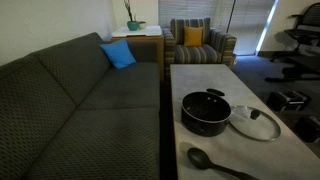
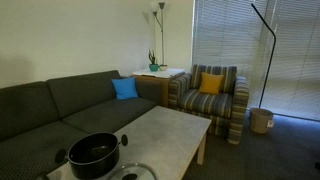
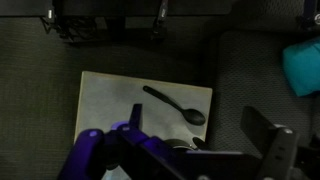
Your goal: Place the lid on the pot
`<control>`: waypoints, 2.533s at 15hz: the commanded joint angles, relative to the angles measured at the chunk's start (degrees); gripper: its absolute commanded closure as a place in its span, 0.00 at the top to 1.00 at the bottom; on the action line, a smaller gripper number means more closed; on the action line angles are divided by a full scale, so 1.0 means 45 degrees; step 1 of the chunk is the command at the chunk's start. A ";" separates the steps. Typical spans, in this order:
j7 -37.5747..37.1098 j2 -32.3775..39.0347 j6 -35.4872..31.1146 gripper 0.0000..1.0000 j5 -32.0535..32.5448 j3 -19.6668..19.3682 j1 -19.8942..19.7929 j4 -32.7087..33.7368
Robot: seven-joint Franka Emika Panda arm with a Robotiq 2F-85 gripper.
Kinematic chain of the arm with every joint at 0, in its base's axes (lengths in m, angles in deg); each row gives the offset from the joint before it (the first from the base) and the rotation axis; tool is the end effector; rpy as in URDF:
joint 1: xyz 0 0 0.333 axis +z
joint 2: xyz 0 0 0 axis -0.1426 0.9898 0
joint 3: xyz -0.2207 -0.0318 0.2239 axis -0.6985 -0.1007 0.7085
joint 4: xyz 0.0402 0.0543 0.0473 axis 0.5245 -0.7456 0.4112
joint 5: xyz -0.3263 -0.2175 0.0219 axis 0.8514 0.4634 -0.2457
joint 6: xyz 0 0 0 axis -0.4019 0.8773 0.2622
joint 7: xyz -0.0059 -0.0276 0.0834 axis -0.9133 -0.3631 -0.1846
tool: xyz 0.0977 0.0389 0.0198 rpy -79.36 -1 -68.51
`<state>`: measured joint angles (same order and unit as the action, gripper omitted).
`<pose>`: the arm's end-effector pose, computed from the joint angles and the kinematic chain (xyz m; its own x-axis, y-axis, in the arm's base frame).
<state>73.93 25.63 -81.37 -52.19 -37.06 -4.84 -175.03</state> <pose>0.4078 0.0288 0.4124 0.9722 -0.0150 -0.2335 -0.0584 -0.9819 -0.1801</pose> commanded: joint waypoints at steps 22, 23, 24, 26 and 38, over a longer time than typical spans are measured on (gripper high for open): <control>0.0588 0.4290 -0.3644 1.00 -0.0891 -0.0738 -0.1003 0.2589; 0.0379 0.4325 -0.4095 1.00 -0.0654 -0.0639 -0.0907 0.2485; -0.0157 0.4640 -0.4645 1.00 -0.0404 -0.0543 -0.0837 0.2539; -0.0791 0.5713 -0.5690 1.00 -0.0099 -0.0379 -0.0766 0.2997; -0.1274 1.2703 -0.5117 1.00 -0.0330 -0.0019 -0.1454 0.8161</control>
<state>68.50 82.89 -104.39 -54.16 -37.68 -10.89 -138.26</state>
